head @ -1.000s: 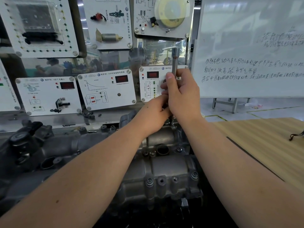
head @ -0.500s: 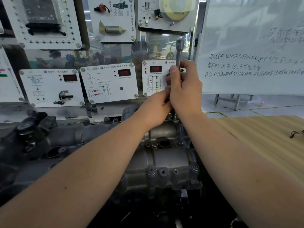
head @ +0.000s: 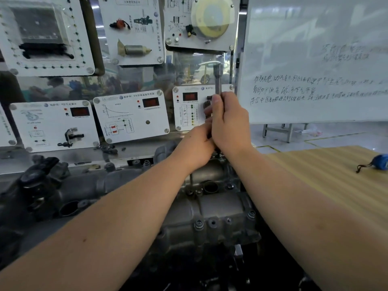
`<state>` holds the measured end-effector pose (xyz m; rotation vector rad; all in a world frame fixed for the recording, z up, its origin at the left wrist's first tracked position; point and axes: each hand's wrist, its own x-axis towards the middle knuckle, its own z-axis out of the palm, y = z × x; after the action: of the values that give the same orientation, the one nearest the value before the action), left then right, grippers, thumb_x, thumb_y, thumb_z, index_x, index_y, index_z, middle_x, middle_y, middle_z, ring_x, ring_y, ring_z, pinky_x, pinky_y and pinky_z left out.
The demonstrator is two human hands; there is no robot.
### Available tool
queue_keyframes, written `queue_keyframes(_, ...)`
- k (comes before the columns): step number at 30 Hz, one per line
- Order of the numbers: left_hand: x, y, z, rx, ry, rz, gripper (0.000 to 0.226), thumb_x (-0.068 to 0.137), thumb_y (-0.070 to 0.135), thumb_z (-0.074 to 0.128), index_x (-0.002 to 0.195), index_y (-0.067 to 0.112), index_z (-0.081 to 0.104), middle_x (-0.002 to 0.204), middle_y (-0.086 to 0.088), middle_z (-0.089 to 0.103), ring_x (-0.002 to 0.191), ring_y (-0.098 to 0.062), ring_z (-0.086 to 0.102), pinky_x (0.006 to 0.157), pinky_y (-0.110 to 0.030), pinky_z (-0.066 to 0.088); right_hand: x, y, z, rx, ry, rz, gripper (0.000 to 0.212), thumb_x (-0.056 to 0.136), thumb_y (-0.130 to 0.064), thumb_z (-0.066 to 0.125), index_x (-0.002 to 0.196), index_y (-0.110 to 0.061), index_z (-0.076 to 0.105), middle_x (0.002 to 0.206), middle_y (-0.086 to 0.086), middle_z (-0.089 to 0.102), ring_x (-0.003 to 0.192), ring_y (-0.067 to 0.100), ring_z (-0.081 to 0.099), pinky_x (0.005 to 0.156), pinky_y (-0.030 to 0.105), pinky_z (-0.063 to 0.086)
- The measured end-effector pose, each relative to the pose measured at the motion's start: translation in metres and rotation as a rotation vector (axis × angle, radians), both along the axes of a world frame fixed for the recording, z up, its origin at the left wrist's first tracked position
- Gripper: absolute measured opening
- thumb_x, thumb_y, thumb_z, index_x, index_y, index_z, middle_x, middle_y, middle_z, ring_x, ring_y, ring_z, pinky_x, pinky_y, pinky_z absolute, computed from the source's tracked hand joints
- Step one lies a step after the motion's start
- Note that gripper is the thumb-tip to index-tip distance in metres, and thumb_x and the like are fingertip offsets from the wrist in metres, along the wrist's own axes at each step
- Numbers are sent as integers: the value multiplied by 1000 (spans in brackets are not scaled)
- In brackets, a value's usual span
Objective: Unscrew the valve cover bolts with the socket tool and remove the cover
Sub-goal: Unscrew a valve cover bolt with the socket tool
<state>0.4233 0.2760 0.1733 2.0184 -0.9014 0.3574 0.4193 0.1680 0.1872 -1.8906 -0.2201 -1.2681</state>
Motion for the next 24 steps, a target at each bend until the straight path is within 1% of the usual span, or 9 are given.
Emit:
queue_keyframes(5, 0, 1, -1, 22, 1, -3, 23, 101, 9, 47, 107, 27, 61, 80, 10, 64, 57, 11, 54, 47, -10, 35, 0, 2, -2, 14, -7, 31, 24, 107, -35, 38, 97, -23, 57, 82, -13, 69, 72, 7, 67, 68, 23, 51)
queue_keyframes(7, -2, 1, 0, 37, -13, 7, 21, 103, 12, 46, 110, 25, 60, 82, 7, 66, 60, 8, 57, 50, -12, 37, -1, 0, -2, 33, -7, 49, 23, 105, -38, 41, 99, -25, 59, 83, -12, 71, 73, 1, 67, 68, 17, 49)
queue_keyframes(9, -3, 0, 0, 57, -14, 30, 21, 103, 13, 45, 115, 19, 61, 87, -3, 69, 70, -3, 62, 61, -26, 48, -3, -1, -1, 33, -2, 66, 17, 103, -40, 47, 104, -26, 58, 83, -10, 72, 75, -2, 67, 66, 14, 49)
queue_keyframes(11, -5, -1, 0, 81, -13, 43, 22, 103, 14, 46, 119, 18, 61, 90, -7, 70, 74, -20, 64, 66, -36, 50, -4, -3, -2, 42, 0, 72, 14, 102, -40, 53, 105, -27, 55, 83, -7, 72, 76, 3, 69, 70, 25, 55)
queue_keyframes(14, -7, -1, 0, 84, -14, 34, 17, 103, 14, 47, 106, 19, 63, 90, -4, 69, 75, -19, 62, 67, -31, 48, -5, -3, -2, 82, 16, 78, 25, 102, -42, 51, 94, -18, 57, 83, 1, 71, 74, 20, 69, 70, 42, 57)
queue_keyframes(17, -9, 3, 2, 50, 29, 41, 26, 102, 14, 47, 88, 33, 59, 81, 2, 67, 61, 1, 58, 56, -20, 43, -2, -1, -1, 63, 42, 64, 37, 101, -45, 44, 90, -14, 61, 81, -7, 68, 73, 9, 65, 67, 28, 51)
queue_keyframes(19, -10, 3, 3, 64, 44, 52, 28, 102, 15, 46, 87, 36, 56, 77, 1, 66, 55, 4, 54, 50, -16, 39, 1, 0, -1, 48, 59, 79, 38, 102, -44, 42, 89, -16, 62, 79, -14, 66, 69, -2, 61, 64, 17, 45)
queue_keyframes(21, -9, 3, 4, 86, 44, 58, 21, 102, 14, 45, 99, 30, 60, 81, -3, 67, 64, -4, 57, 58, -25, 44, 5, 0, -1, 45, 69, 96, 34, 104, -42, 42, 84, -21, 61, 76, -14, 67, 67, -3, 61, 64, 15, 44)
queue_keyframes(24, -8, 2, 5, 75, 51, 58, 24, 102, 14, 45, 119, 24, 60, 88, -5, 69, 74, -20, 63, 65, -37, 49, 7, -1, -2, 59, 80, 113, 33, 104, -42, 41, 80, -28, 58, 73, -13, 69, 68, 0, 62, 66, 21, 47)
